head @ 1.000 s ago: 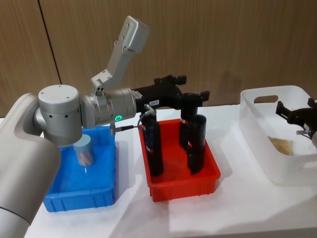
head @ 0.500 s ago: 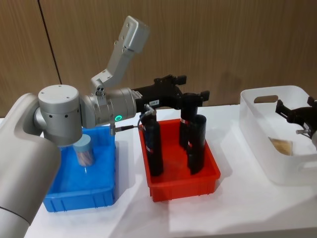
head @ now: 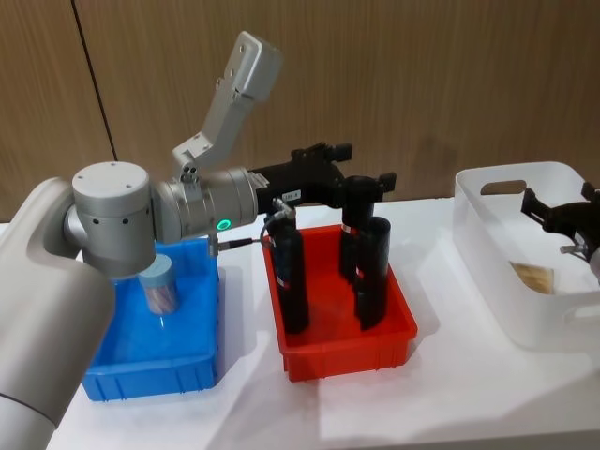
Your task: Pick the cotton swabs from the blue box and place them into the white box.
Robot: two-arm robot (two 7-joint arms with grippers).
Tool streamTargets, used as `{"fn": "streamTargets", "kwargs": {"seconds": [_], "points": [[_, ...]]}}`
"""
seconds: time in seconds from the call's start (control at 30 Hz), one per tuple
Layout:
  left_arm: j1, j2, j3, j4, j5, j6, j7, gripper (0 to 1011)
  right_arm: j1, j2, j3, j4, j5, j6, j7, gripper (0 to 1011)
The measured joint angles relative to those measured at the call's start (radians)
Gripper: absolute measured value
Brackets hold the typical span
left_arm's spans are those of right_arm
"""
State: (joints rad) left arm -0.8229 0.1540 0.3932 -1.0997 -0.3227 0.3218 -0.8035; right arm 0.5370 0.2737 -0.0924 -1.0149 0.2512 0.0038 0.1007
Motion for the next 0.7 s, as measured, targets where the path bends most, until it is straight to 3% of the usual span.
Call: {"fn": "streamTargets", "kwargs": {"seconds": [0.33, 0.7], "points": [[0.056, 0.022, 0.006, -0.051, 0.012, -0.030, 0.076, 1004, -0.056, 0.006, -0.014, -0.077, 0.003, 0.002, -0.003, 1001], [0.168, 0.066, 0.018, -0.151, 0.035, -0.089, 0.228, 1004, -0.168, 0.020, -0.042, -0.230, 0.011, 0.009, -0.010, 1001]]}}
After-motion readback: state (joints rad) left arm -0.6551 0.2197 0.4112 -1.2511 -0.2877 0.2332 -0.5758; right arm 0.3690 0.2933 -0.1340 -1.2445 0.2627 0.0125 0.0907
